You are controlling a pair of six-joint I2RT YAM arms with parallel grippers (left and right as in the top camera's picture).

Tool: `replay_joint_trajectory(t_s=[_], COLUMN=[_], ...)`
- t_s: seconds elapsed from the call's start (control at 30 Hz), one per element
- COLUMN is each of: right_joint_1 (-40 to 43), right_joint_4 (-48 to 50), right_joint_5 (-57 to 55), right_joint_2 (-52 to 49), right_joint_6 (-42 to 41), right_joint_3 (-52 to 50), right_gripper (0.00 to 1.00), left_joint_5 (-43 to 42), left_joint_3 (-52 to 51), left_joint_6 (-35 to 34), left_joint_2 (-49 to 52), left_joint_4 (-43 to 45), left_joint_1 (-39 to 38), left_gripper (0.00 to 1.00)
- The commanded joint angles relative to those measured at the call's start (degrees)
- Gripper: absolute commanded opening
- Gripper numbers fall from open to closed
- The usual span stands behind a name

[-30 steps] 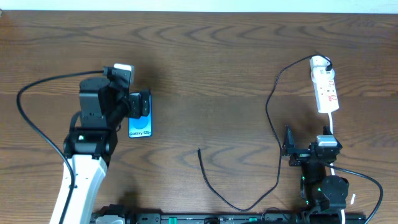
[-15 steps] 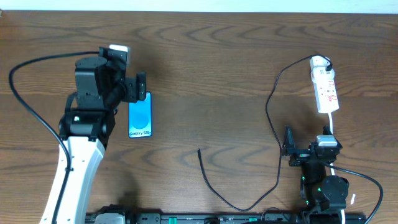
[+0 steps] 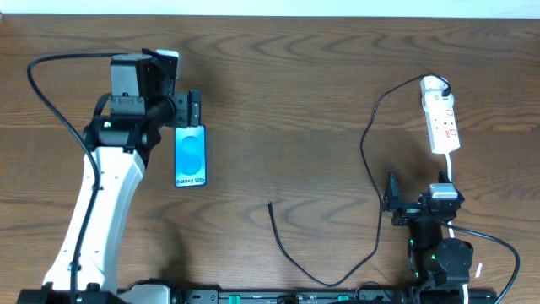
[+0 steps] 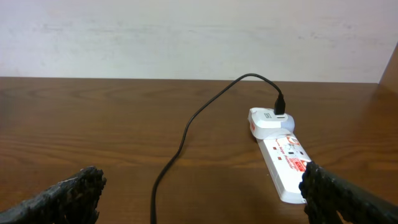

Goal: Plug charger to phone and switch on socket
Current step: 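Move the left gripper forward over the blue phone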

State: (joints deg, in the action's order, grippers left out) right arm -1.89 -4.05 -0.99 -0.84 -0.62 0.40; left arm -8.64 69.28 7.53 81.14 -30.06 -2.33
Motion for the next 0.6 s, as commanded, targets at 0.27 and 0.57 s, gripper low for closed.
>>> replay_joint_trajectory(t_s=[0.27,0.57], right_joint_1=[-0.5,-0.5], right_joint_4=[-0.2,-0.2], right_joint_5=[0.3,0.3], right_joint_2=[0.4,0.4], right_joint_6=[0.3,0.3], right_joint_3=[-0.1,-0.1], right_gripper=[0.99,0.99], left_joint_5=[0.5,0.5], left_joint_3=[8.1,12.7], left_joint_6=[0.6,0.6], left_joint_2=[5.4,10.2], left_joint_4=[-5.4,-12.1], left_joint_1=[0.3,0.3], left_gripper=[0.89,0.89])
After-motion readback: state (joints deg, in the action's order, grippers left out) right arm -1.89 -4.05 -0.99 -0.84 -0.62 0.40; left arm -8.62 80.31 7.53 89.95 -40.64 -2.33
